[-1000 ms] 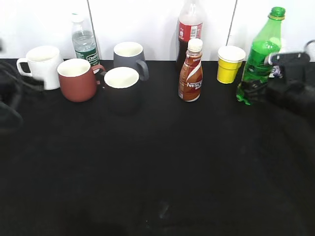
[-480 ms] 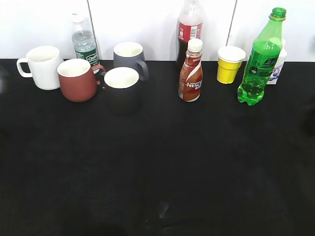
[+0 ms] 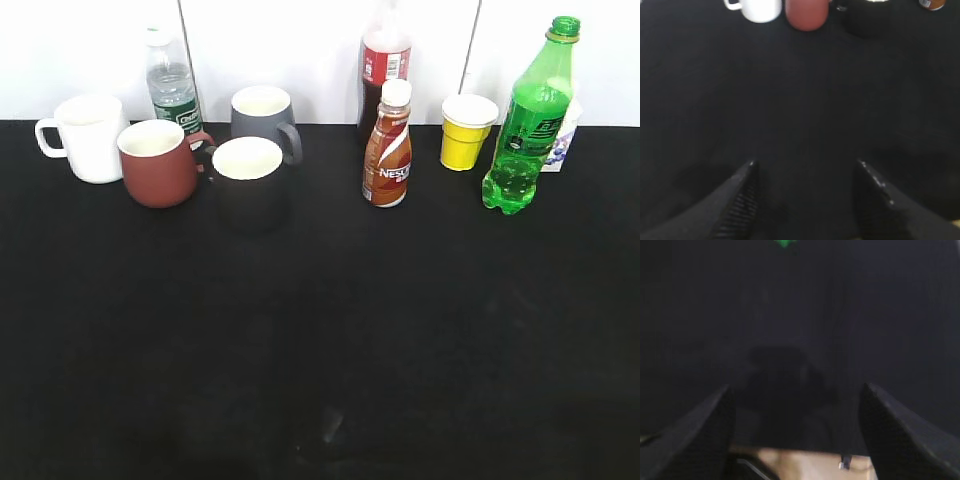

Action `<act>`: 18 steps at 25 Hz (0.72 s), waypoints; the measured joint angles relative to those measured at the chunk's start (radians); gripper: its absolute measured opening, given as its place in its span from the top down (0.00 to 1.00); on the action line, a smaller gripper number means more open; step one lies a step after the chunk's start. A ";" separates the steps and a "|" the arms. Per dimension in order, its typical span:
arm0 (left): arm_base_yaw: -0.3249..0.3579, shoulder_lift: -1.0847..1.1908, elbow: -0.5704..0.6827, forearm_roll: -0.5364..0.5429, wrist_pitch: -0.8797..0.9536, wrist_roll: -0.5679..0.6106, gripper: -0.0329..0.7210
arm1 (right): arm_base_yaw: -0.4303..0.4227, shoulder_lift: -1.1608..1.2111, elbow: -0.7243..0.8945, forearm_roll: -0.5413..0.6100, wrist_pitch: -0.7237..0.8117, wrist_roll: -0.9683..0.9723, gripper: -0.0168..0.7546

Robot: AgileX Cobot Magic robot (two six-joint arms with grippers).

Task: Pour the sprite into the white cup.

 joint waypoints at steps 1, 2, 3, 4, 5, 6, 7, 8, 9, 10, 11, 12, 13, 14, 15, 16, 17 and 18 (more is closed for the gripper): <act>0.000 0.000 0.023 -0.020 -0.046 0.016 0.35 | 0.000 -0.048 0.069 0.000 -0.015 -0.010 0.23; 0.000 0.000 0.058 -0.042 -0.086 0.044 0.35 | 0.000 -0.076 0.113 0.000 -0.032 -0.032 0.23; 0.000 0.001 0.090 -0.061 -0.101 0.055 0.35 | 0.000 -0.093 0.126 0.002 -0.059 -0.032 0.23; 0.000 0.001 0.099 -0.064 -0.107 0.061 0.35 | 0.000 -0.097 0.139 0.004 -0.094 -0.039 0.23; 0.000 0.001 0.098 -0.066 -0.111 0.064 0.35 | 0.000 -0.098 0.155 0.006 -0.115 -0.041 0.23; 0.000 0.001 0.099 -0.066 -0.113 0.066 0.35 | 0.000 -0.098 0.158 0.007 -0.124 -0.041 0.23; 0.000 0.001 0.099 -0.066 -0.114 0.068 0.35 | 0.000 -0.099 0.158 0.008 -0.126 -0.042 0.23; 0.000 0.001 0.099 -0.067 -0.114 0.073 0.35 | 0.000 -0.100 0.158 0.008 -0.126 -0.042 0.23; 0.000 0.001 0.099 -0.067 -0.114 0.073 0.35 | 0.000 -0.100 0.158 0.008 -0.127 -0.042 0.24; 0.000 0.001 0.099 -0.067 -0.114 0.073 0.35 | 0.000 -0.100 0.158 0.008 -0.127 -0.042 0.24; 0.000 0.001 0.099 -0.067 -0.114 0.073 0.37 | 0.000 -0.100 0.158 0.008 -0.127 -0.042 0.24; 0.000 0.001 0.099 -0.067 -0.114 0.073 0.38 | 0.000 -0.100 0.158 0.008 -0.127 -0.042 0.24; 0.000 0.001 0.099 -0.067 -0.114 0.073 0.39 | 0.000 -0.100 0.158 0.008 -0.128 -0.042 0.24; 0.000 0.001 0.099 -0.067 -0.114 0.073 0.41 | 0.000 -0.100 0.158 0.008 -0.128 -0.042 0.24; 0.000 0.001 0.099 -0.067 -0.114 0.073 0.42 | 0.000 -0.100 0.158 0.008 -0.128 -0.042 0.24; 0.000 -0.004 0.099 -0.067 -0.114 0.073 0.44 | 0.000 -0.100 0.158 0.008 -0.128 -0.042 0.24; 0.015 -0.017 0.099 -0.060 -0.114 0.073 0.45 | -0.004 -0.108 0.158 0.009 -0.128 -0.042 0.24; 0.062 -0.030 0.099 -0.060 -0.115 0.073 0.47 | -0.028 -0.123 0.158 0.009 -0.129 -0.042 0.24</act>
